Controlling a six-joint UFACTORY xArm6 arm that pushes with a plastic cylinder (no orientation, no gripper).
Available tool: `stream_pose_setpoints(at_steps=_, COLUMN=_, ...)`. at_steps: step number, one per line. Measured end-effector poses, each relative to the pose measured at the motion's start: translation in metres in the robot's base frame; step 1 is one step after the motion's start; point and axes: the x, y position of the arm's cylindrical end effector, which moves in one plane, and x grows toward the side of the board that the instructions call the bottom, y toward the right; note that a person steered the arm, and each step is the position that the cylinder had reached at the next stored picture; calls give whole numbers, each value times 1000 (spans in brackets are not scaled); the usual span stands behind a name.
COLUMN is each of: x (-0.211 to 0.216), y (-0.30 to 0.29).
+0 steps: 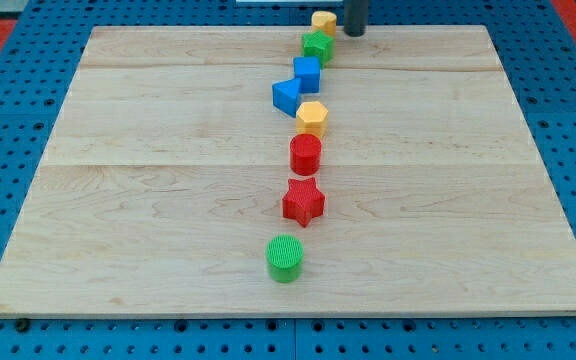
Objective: Move your arm to the centre right of the board
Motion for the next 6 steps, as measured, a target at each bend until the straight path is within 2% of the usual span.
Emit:
stream_pose_setpoints(at_steps=2, x=4, y=-2)
stream_pose_setpoints(at_steps=3, x=64, y=39)
stream_pose_setpoints(at_steps=5, x=183, y=85)
stream_pose_setpoints(at_steps=6, x=209, y=100)
